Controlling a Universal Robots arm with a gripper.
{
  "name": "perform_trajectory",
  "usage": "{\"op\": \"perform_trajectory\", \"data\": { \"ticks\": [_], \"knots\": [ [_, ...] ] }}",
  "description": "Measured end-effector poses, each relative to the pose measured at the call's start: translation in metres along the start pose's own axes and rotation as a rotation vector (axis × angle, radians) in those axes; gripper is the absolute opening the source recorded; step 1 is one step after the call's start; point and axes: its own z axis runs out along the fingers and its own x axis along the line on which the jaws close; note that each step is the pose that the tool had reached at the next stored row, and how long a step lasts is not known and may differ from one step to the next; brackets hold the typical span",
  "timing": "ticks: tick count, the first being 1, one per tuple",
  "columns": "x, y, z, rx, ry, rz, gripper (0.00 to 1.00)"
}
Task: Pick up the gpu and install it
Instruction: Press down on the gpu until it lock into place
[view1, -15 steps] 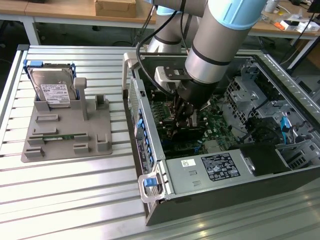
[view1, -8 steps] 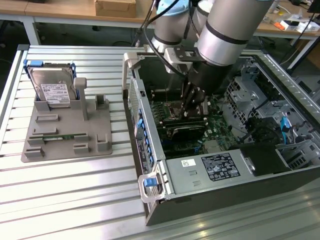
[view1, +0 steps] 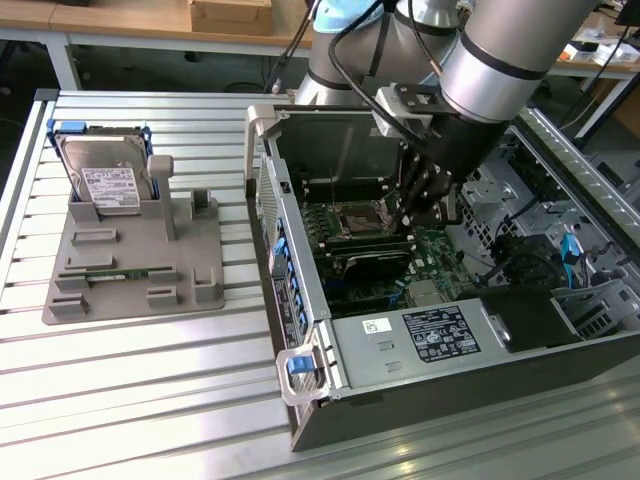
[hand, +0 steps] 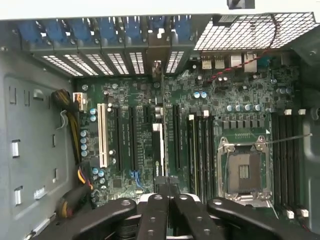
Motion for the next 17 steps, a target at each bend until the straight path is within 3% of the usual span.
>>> {"op": "perform_trajectory", "data": {
  "ticks": [3, 7, 13, 17],
  "knots": [
    [0.000, 0.0007, -0.0219, 0.0000, 0.0000, 0.000, 0.13],
    [-0.001, 0.0006, -0.0220, 0.0003, -0.0011, 0.021, 0.13],
    [0.000, 0.0006, -0.0216, 0.0050, -0.0143, 0.239, 0.13],
    [0.000, 0.0006, -0.0216, 0.0067, -0.0193, 0.323, 0.13]
  ]
}}
